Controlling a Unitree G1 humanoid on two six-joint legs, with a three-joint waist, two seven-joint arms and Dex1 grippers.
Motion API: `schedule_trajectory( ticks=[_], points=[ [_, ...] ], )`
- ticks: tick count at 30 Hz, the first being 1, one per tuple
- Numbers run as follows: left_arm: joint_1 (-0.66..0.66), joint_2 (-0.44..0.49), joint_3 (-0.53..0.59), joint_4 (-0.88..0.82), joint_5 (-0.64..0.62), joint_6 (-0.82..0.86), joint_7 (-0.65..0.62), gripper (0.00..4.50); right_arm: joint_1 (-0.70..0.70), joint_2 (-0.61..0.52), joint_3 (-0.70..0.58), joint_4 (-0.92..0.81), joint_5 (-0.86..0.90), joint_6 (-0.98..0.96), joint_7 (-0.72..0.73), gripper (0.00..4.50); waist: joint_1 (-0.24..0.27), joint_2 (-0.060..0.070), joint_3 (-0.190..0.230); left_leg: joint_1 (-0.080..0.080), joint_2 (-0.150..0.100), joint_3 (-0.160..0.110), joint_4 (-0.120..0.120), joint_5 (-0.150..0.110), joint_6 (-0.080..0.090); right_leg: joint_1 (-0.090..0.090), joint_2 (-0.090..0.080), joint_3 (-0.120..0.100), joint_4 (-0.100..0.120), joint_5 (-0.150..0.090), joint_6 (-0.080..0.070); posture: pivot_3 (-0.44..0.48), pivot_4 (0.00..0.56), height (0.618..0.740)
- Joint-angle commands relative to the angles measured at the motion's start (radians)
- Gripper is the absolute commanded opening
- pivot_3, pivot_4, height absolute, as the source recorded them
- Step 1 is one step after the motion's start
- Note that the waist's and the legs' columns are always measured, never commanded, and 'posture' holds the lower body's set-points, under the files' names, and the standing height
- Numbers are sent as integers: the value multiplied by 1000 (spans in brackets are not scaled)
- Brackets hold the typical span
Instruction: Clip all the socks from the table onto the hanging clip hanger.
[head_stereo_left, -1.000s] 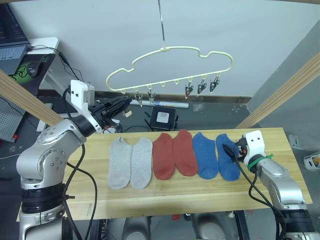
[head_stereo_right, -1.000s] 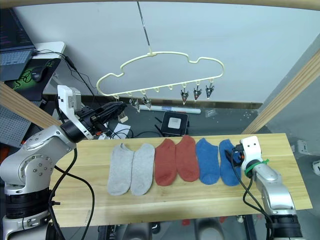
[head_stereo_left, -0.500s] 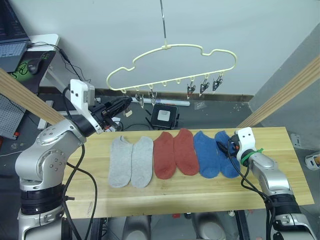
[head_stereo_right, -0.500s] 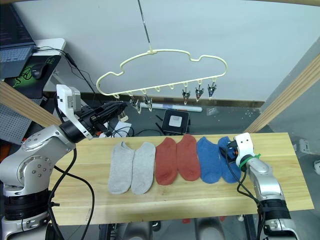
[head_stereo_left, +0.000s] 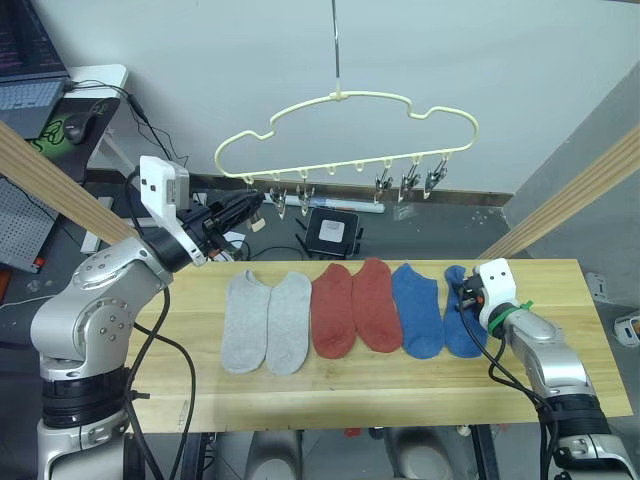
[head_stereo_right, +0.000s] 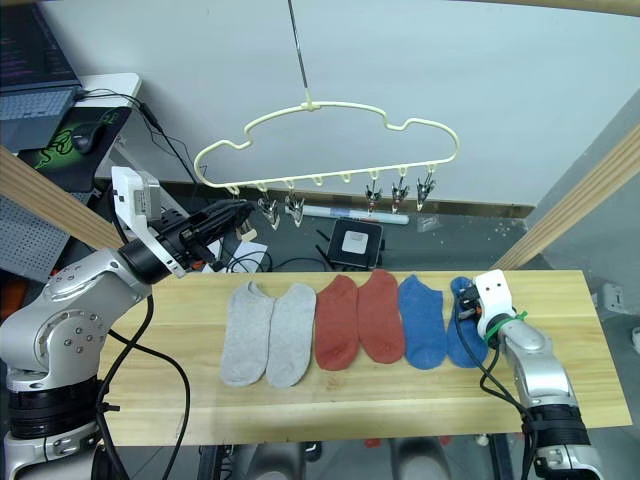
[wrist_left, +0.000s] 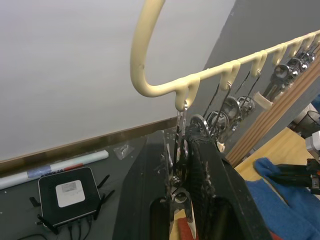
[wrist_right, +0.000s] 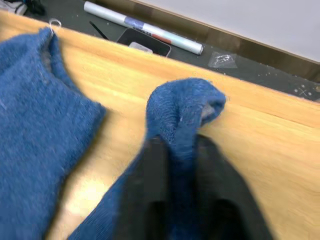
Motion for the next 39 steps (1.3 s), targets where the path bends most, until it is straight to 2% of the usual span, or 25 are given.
schedule_trajectory(
  ticks=[1, 6, 9, 13, 18, 23, 28, 39],
  points=[
    [4, -1, 7, -14, -2, -6, 11, 218, 25, -17, -21, 3, 3, 12, 11, 0, 0, 0, 0, 0, 0, 0, 0, 0, 0, 0, 0, 0, 0, 0, 0, -70, 386, 740],
    [8, -2, 14, -18, -10, -2, 10, 218, 46, -36, -17, -72, 14, -38, 65, 0, 0, 0, 0, 0, 0, 0, 0, 0, 0, 0, 0, 0, 0, 0, 0, -69, 380, 740],
    [8, 1, 20, -16, -23, 6, 5, 218, 63, -72, 6, -201, 25, -60, 138, 0, -3, 1, 1, 0, 0, 0, -1, -1, -1, 0, 0, 0, 0, 0, 1, -69, 376, 740],
    [-2, 3, 36, -1, -54, 29, 11, 218, 61, -145, 80, -488, 79, -19, 276, 0, -6, 1, 2, 0, 0, 1, 0, -1, -2, -1, 1, 1, 0, 0, 1, -80, 370, 740],
    [-21, -1, 43, 15, -103, 67, 13, 218, -27, -122, 219, -656, 99, 44, 324, 0, -4, 0, 2, -1, 1, -3, -1, -1, -4, -1, 2, -1, 0, 0, 1, -97, 358, 740],
    [-56, -10, 59, 43, -195, 130, 31, 218, -162, -18, 372, -616, 25, 1, 305, 0, -5, 0, 2, -2, 0, -2, 0, -1, -4, -2, 1, -1, -1, 0, 1, -110, 346, 740],
    [-82, -19, 84, 70, -288, 196, 60, 218, -242, 59, 461, -545, -36, -60, 307, 0, -5, 0, 2, -3, 0, -3, 0, -1, -4, -3, 1, -3, 0, 2, -3, -119, 339, 740],
    [-113, -41, 102, 89, -402, 244, 143, 218, -334, 183, 518, -405, -109, -144, 290, 0, -5, -2, 1, -4, 1, -4, 1, -1, -4, -3, -4, -4, 1, 2, -4, -126, 319, 740]
  ],
)
